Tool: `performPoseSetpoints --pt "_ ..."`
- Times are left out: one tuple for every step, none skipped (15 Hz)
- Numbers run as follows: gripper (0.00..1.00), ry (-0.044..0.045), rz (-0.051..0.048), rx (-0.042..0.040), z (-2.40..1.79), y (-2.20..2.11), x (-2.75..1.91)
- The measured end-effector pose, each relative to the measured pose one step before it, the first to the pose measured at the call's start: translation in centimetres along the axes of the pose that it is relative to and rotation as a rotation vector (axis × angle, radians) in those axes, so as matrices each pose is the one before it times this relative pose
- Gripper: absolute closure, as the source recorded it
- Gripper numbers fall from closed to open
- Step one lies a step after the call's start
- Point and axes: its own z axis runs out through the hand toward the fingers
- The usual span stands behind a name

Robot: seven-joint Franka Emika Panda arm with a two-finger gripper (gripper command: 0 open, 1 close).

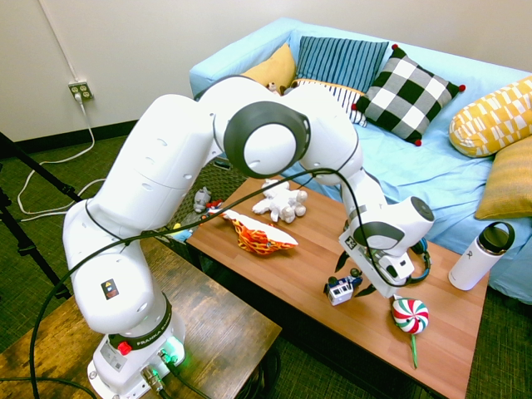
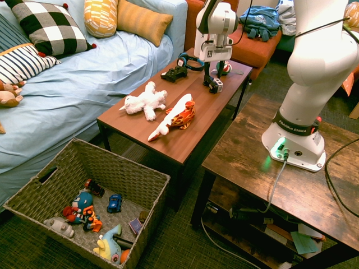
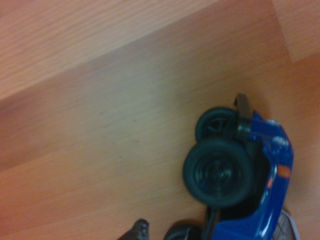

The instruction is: Put the toy car in the basket

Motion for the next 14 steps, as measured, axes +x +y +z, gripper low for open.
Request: performPoseSetpoints --pt "1.00 -0.00242 0.00057 -0.01093 0.657 -0.136 0.260" --pt "1.00 0.00285 -0.00295 -0.00371 0.018 -0.126 0.091" --pt "1.00 0.00445 -0.00325 -0.00260 -0.168 -0.103 0.039" --pt "1.00 0.00218 -0.00318 -0.00241 -0.079 -0.101 -0.020" --pt "1.00 0.00195 -0.00240 -0.00240 -0.048 -0.111 -0.019" --pt "1.00 0.00103 -0.00205 -0.00303 -0.003 -0.097 -0.048" --pt "1.00 0.00035 -0.00182 -0.00212 0.024 -0.137 -0.076" --pt "1.00 -0.00105 -0.00223 -0.00223 0.102 -0.137 -0.103" --pt "1.00 -0.00245 -0.00201 -0.00344 0.213 -0.159 -0.165" --pt "1.00 -0.00223 -0.00111 -0.00403 0.264 -0.196 -0.142" --pt "1.00 -0.00205 -0.00105 -0.00413 0.286 -0.197 -0.115" --pt "1.00 -0.00108 -0.00018 -0.00374 0.311 -0.140 -0.063" --pt "1.00 -0.00017 -0.00068 -0.00174 0.164 -0.133 -0.059" --pt "1.00 0.00025 -0.00082 0.00006 0.057 -0.068 -0.026"
